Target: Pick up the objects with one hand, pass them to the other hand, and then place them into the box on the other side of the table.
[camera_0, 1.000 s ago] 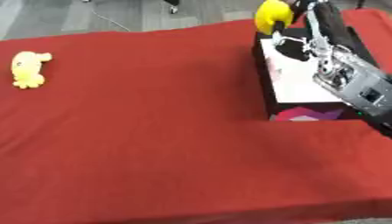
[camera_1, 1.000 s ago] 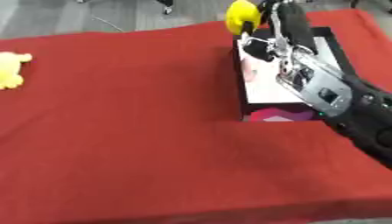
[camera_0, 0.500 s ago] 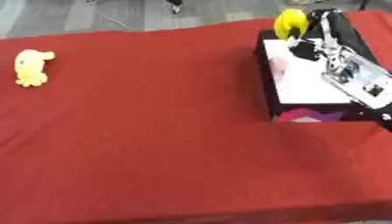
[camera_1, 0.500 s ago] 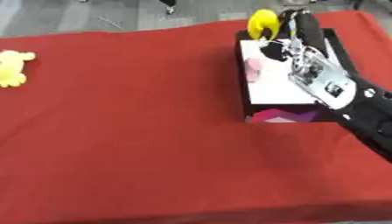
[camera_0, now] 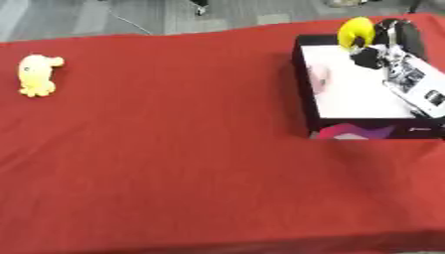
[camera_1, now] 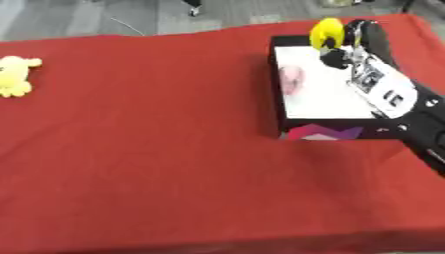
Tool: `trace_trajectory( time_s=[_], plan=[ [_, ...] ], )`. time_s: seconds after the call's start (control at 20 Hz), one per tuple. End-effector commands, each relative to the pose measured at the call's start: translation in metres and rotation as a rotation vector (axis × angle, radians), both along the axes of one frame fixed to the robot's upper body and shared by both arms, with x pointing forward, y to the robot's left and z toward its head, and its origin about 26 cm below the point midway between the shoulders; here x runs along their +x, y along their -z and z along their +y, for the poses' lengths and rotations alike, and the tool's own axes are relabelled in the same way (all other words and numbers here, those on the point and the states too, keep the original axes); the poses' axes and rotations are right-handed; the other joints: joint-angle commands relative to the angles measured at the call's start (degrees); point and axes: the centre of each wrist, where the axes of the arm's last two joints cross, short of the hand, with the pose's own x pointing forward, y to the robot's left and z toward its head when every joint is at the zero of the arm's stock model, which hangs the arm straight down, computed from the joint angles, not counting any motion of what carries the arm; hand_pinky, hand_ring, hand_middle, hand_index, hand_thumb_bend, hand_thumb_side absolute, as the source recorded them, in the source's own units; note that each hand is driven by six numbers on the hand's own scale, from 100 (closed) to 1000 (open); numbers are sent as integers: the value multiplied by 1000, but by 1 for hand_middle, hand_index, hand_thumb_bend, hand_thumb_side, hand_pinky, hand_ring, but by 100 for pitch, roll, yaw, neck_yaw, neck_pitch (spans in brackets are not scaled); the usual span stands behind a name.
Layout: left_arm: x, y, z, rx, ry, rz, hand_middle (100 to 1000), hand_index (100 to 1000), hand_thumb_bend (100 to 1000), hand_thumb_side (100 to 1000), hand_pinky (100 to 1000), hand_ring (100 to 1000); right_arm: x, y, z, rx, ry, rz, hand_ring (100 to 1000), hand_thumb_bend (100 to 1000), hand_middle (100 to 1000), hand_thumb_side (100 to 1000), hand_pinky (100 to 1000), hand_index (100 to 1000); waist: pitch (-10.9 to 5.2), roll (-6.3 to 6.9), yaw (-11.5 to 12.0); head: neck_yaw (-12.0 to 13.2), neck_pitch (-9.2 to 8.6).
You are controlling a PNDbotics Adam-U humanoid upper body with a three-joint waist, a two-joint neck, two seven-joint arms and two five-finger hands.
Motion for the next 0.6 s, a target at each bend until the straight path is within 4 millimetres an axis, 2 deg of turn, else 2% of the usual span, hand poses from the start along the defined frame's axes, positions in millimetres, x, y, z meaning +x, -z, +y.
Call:
trace_trajectory(
  time_s=[0.05,0.1,0.15,0.2,0.25,0.35,0.45,0.6],
  plan=[
    [-4,-10,2,20,-10,-30,728,823,100,667,736,640,-2,-14,-15,-186,484,-45,1000,100,555,163,288,731,-63,-25,-6,30,-13],
    [-4,-10,3,20,-11,-29,728,823,100,667,736,640,-3,-13,-16,-169,482,-34,1000,100,583,118,308,819,-63,-30,-5,32,-13],
    [-4,-10,3,21,-12,-29,728,823,100,668,736,640,-5,-11,-16,-149,477,-22,1000,100,620,201,339,911,-63,-34,-4,34,-13],
    [-4,-10,3,21,-13,-29,728,823,100,668,736,640,-6,-11,-16,-127,471,-9,1000,100,643,399,358,962,-64,-39,-5,41,-13],
    [-5,-10,3,22,-13,-28,728,823,100,668,736,640,-8,-11,-16,-107,465,1,1000,100,659,535,369,983,-65,-44,-5,48,-13],
    [-5,-9,3,23,-14,-26,728,824,100,670,736,640,-12,-13,-16,-80,456,8,1000,100,678,729,380,1000,-68,-52,-9,65,-13],
    [-5,-9,3,25,-16,-22,729,825,100,672,736,640,-14,-17,-18,-66,456,4,1000,100,682,794,382,1000,-72,-58,-17,93,-13],
    [-6,-8,5,28,-21,-19,729,826,100,673,736,640,-18,-23,-21,-62,461,-9,1000,100,685,824,382,1000,-79,-68,-33,132,-13]
  ],
)
